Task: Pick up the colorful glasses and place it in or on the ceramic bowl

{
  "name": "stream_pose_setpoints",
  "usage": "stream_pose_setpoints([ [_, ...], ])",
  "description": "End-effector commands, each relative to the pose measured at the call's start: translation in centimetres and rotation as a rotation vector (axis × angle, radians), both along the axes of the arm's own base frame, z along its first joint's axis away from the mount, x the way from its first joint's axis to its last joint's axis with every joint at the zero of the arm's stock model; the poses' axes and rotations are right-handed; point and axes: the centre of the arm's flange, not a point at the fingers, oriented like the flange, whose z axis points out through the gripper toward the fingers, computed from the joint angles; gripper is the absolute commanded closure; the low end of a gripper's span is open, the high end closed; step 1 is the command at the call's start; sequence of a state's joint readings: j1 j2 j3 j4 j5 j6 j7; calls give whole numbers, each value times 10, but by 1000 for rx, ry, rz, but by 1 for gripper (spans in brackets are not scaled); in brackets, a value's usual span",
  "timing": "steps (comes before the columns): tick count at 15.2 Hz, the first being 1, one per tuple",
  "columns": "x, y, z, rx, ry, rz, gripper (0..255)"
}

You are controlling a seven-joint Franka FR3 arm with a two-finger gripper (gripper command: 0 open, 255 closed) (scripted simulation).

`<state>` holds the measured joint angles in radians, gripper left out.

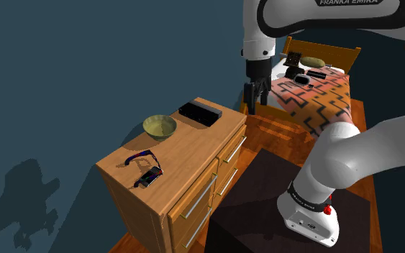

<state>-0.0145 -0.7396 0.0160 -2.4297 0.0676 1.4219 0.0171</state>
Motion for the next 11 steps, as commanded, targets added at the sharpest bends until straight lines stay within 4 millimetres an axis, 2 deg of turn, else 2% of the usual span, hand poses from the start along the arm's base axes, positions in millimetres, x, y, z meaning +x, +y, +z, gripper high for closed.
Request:
stream_pose_setpoints([
  [1, 0, 0, 0, 0, 0, 0, 0],
  [11, 75, 61, -84, -43, -45, -56, 0],
])
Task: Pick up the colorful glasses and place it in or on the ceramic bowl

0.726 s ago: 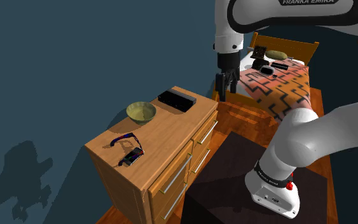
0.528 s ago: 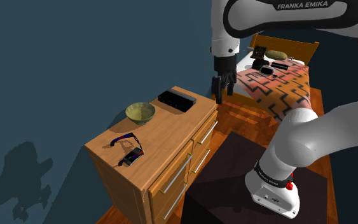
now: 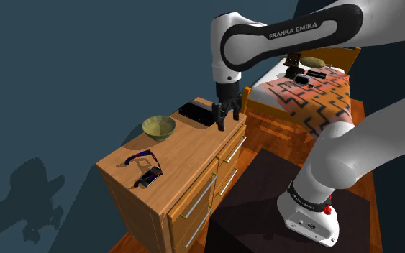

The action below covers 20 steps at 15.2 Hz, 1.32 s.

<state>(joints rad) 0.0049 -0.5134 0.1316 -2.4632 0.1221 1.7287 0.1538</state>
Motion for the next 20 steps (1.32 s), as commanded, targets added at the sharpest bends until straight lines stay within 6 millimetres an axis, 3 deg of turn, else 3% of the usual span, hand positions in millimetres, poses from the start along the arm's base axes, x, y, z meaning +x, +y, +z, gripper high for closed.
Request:
stream_pose_setpoints([
  [1, 16, 13, -19, -8, -11, -12, 0],
  [20, 179, 105, -175, -89, -96, -119, 0],
])
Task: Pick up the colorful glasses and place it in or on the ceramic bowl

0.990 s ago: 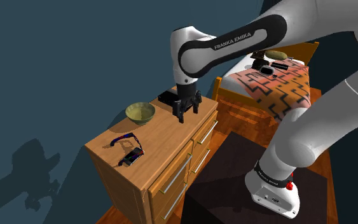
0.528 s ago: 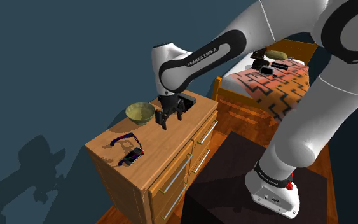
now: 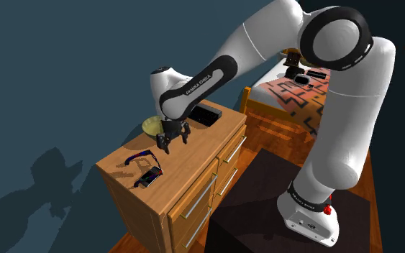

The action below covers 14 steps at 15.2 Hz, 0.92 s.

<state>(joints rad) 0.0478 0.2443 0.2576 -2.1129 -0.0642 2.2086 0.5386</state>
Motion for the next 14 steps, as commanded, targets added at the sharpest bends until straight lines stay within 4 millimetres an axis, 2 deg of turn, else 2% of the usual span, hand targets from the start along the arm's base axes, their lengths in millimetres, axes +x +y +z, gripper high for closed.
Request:
stream_pose_setpoints([
  [1, 17, 8, -17, -9, -9, -12, 0],
  [11, 112, 44, -96, -52, -54, -69, 0],
  [14, 112, 43, -106, -52, -54, -69, 0],
])
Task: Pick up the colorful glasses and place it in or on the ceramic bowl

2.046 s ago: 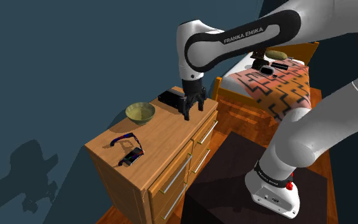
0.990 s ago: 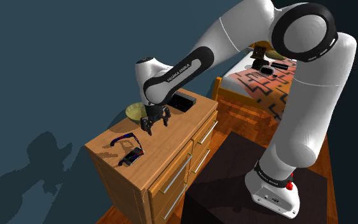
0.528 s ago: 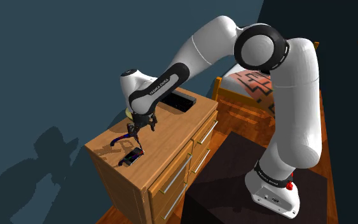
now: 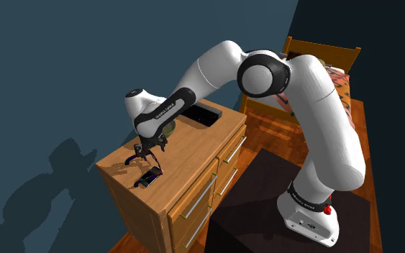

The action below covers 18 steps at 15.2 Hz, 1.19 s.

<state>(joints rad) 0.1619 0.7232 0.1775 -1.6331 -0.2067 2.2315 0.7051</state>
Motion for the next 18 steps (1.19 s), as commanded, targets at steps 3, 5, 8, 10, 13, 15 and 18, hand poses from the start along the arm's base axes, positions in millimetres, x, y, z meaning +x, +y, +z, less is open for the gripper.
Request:
stream_pose_setpoints([
  [3, -1, -1, -21, -1, -1, -1, 0],
  [5, -2, -2, -35, -1, -1, -1, 0],
  [8, -2, -2, -35, -1, -1, -1, 0],
  [10, -2, -2, -35, -1, -1, -1, 0],
  [13, -2, -2, -35, -1, -1, -1, 0],
  [15, -2, -2, -35, -1, -1, -1, 255],
  [18, -2, -2, -35, -1, -1, -1, 255],
])
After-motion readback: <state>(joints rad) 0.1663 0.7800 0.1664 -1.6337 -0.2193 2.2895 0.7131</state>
